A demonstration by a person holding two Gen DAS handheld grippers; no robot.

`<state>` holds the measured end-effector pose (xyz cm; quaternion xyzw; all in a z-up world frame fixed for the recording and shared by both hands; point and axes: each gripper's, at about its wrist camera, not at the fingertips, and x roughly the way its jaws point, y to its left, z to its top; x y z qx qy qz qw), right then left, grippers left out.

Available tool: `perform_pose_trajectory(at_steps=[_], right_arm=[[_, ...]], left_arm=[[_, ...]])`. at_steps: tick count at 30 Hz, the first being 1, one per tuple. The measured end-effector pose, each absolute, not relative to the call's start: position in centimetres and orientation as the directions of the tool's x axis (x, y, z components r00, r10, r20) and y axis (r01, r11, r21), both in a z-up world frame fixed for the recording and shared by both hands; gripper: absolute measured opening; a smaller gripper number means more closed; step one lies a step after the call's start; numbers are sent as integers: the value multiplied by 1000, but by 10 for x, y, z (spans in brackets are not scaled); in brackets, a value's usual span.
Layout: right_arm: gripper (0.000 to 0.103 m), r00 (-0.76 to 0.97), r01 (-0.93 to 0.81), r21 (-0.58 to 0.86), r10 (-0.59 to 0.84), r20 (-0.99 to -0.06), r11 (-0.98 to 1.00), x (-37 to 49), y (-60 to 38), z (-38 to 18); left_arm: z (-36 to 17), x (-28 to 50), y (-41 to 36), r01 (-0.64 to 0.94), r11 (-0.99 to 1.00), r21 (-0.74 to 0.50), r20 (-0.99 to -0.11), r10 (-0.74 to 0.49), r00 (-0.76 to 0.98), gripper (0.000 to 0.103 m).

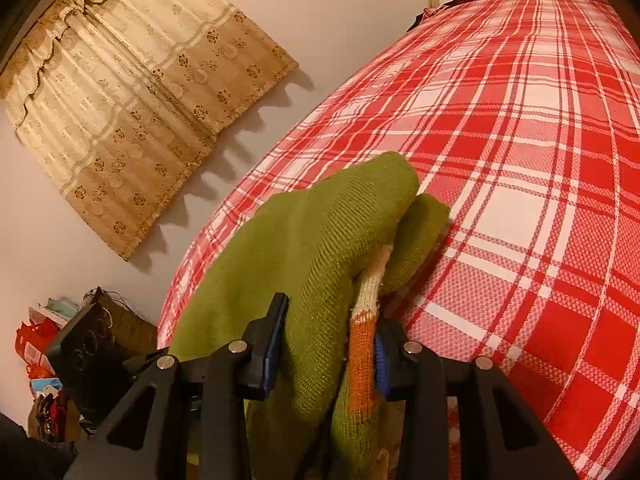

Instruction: Fold small clothes

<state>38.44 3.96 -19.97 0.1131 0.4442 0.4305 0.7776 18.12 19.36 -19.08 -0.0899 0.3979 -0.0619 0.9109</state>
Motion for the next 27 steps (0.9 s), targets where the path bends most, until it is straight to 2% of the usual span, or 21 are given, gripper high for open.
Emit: perform_pose_trajectory(at_steps=[8,14,24,25,27], right_arm=[[38,254,-558,526,735,-629,642,385,36,-211],[38,287,-586,434,676,-679,684,379,41,-211],[39,313,-585,405,656,-687,703,373,33,-208],[39,319,-590,393,651,-689,705,370,32,-206],[39,322,-593,381,642,-695,710,367,31,-202]], left_arm=[[-183,175,189,36,985,-170,-727,-150,670,54],[-179,176,195,23,991,-128,-734,-110,670,66],[-164,151,193,33,998,-60,-743,-67,666,67],[-159,149,193,28,999,-42,-735,-49,676,70],[-151,149,195,15,1000,-16,-711,-22,703,86]])
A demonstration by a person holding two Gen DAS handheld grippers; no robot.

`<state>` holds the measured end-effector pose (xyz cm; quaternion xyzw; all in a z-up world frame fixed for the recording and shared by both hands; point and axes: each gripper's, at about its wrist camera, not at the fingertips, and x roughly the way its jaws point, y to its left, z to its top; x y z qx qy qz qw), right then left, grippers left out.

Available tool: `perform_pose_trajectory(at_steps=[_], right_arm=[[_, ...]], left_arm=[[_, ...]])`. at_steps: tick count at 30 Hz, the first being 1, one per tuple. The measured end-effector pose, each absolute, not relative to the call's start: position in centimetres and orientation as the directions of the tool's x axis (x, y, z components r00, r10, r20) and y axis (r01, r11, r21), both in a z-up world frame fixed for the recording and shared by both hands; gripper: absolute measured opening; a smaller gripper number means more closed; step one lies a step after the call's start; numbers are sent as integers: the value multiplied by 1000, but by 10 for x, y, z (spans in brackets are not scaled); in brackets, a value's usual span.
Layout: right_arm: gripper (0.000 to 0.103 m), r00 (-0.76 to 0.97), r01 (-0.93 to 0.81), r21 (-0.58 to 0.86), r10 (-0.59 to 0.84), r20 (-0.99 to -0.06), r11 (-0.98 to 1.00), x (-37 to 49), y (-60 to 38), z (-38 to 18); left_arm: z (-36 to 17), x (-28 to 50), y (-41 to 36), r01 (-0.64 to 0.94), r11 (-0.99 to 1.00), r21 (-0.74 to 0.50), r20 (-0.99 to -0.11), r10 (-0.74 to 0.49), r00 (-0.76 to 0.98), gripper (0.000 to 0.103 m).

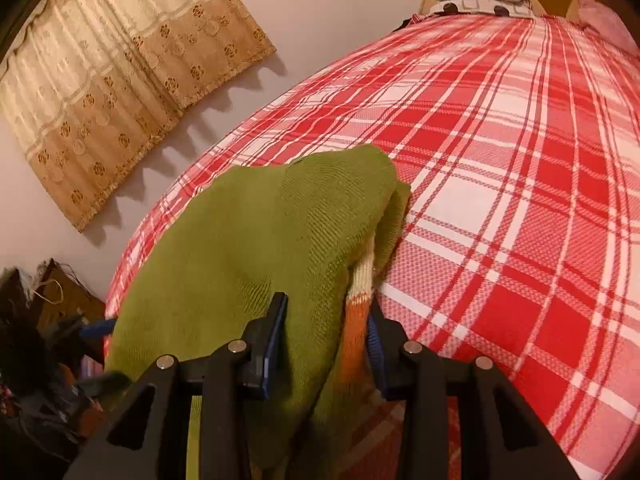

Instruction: Fold small clothes

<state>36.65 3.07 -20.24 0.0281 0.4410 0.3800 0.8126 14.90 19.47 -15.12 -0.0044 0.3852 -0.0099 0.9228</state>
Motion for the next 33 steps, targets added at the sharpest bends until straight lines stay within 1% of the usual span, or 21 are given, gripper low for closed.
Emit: perform_pose_trajectory(at_steps=[2,7,9,11,12,14,15,16,18,21,24,29,32,33], right_arm=[[39,352,-586,363,631,-692,725,362,29,-195],[39,491,-584,246,578,-651,773,339,28,-163],[45,505,-602,233,590,-629,764,331,33,-153],[61,513,-621,214,597,-616,754,322,40,-145],[63,519,-629,201,598,-611,751,319,44,-142],[63,528,-645,167,592,-609,746,312,54,-139],[63,535,-650,143,584,-611,746,308,61,-139],[63,539,-656,114,569,-620,746,305,66,-142],[63,549,-646,46,505,-666,762,304,77,-157],[63,526,-622,-13,406,-747,783,311,79,-190],[64,506,-594,103,471,-723,798,315,62,-191],[64,563,-561,135,496,-661,817,295,42,-168],[64,599,-537,156,505,-622,829,276,31,-153],[64,608,-531,164,509,-609,831,269,30,-148]], left_arm=[[-147,152,197,-12,1000,-2,-689,8,725,94],[-159,180,205,-65,998,18,-697,59,714,94],[-164,188,210,-89,996,17,-706,75,704,94],[-167,193,213,-102,995,-3,-704,70,707,94],[-168,195,215,-109,994,-11,-705,70,706,94],[-171,199,216,-114,993,-10,-697,75,713,95],[-172,199,215,-118,993,-5,-699,81,711,98],[-175,202,217,-127,992,-5,-706,86,703,99],[-181,203,219,-124,992,-23,-715,70,696,99],[-184,201,217,-120,992,-34,-726,58,686,99],[-177,192,214,-124,992,-21,-718,72,692,99],[-155,172,211,-140,990,3,-673,106,732,99],[-141,165,210,-164,986,-29,-641,107,760,99],[-135,164,207,-156,987,-21,-636,107,764,99]])
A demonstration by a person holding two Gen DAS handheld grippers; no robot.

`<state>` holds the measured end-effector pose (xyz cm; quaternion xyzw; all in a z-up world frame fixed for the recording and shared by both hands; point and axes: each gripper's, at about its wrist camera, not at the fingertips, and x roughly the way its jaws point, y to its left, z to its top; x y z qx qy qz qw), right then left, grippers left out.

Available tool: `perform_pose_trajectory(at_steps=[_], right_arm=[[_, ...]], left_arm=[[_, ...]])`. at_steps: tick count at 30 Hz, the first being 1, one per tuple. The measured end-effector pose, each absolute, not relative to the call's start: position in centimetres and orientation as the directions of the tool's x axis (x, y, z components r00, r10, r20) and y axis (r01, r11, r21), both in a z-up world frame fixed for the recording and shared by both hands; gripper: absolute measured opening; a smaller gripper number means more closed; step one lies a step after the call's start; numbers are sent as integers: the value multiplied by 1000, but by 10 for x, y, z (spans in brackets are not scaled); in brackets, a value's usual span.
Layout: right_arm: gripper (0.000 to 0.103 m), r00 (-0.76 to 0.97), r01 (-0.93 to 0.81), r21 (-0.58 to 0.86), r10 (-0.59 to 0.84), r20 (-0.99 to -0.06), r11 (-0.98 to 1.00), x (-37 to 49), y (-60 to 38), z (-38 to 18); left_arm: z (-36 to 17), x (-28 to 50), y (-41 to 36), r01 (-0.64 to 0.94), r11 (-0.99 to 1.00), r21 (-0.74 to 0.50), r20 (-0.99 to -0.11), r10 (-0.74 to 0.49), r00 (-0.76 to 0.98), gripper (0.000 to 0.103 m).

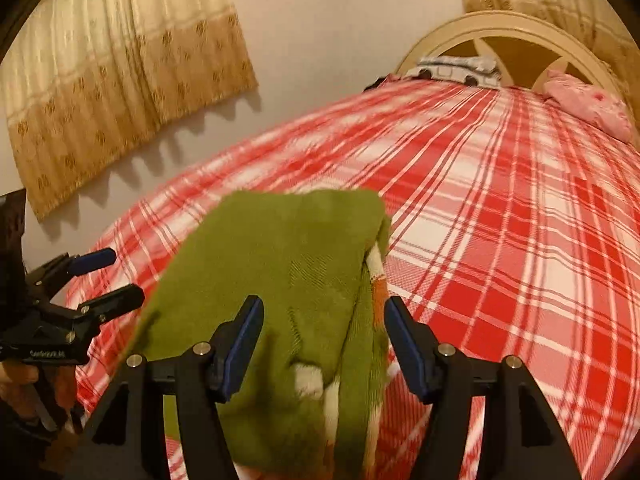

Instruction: Fold small clothes

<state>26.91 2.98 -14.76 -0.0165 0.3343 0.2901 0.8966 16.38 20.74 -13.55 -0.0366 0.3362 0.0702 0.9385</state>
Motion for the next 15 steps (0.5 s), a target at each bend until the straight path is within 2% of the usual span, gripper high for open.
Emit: perform_pose_trajectory(at_steps=[8,15], right_arm=[[68,701,-515,79,472,-535,854,225,15,-108],[69,721,-503,92,476,-503,859,212,5,-97]], left_arm=[[-109,153,187,-114,993,-21,-574,81,815,100],[-104,147,180,-100,995,-15,-563,74,823,100]])
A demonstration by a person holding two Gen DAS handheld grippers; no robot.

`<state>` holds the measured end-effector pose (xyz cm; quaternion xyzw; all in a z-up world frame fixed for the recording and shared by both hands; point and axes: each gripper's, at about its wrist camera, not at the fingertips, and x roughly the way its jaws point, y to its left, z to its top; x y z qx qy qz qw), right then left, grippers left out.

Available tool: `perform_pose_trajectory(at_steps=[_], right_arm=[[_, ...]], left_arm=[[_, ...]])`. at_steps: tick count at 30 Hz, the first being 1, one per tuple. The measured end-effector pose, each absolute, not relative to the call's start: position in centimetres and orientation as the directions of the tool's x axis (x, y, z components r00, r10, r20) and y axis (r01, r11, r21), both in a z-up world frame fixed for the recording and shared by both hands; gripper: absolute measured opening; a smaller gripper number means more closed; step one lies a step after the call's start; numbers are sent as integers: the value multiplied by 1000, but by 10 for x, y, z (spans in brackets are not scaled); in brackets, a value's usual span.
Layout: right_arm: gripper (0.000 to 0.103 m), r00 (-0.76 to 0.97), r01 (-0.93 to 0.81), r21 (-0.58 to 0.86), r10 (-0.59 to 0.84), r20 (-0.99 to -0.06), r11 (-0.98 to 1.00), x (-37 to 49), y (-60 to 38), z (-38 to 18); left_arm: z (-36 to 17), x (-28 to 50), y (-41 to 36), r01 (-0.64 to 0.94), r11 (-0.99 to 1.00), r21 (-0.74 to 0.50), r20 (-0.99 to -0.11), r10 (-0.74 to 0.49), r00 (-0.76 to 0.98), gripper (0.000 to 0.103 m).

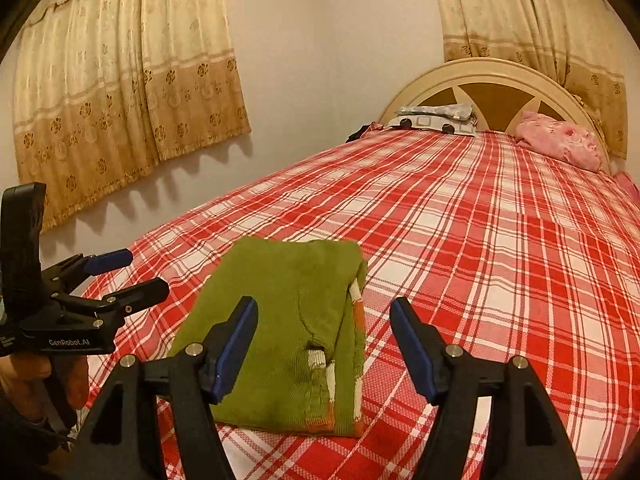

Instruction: Fold small clothes

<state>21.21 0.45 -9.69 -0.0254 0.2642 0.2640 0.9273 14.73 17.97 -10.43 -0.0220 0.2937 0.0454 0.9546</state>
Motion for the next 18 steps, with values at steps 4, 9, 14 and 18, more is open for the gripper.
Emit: perform_pose_trajectory(at_steps=[4,9,14,18], right_arm=[[70,718,-512,92,484,-500,854,208,5,-97],[70,717,-522,96,497,-489,848,200,5,-96],[71,716,-517,104,496,-492,850,198,3,-96],[71,716,-519,104,498,-490,849,197,2,-95]], left_arm=[[-99,145,178,-96,995,-14,-549,72,833,100],[-99,145,176,-94,995,-21,-547,67,835,100],[-103,147,174,-86,996,-23,-558,58,828,100],[-103,146,171,-78,997,-18,-556,55,829,100]])
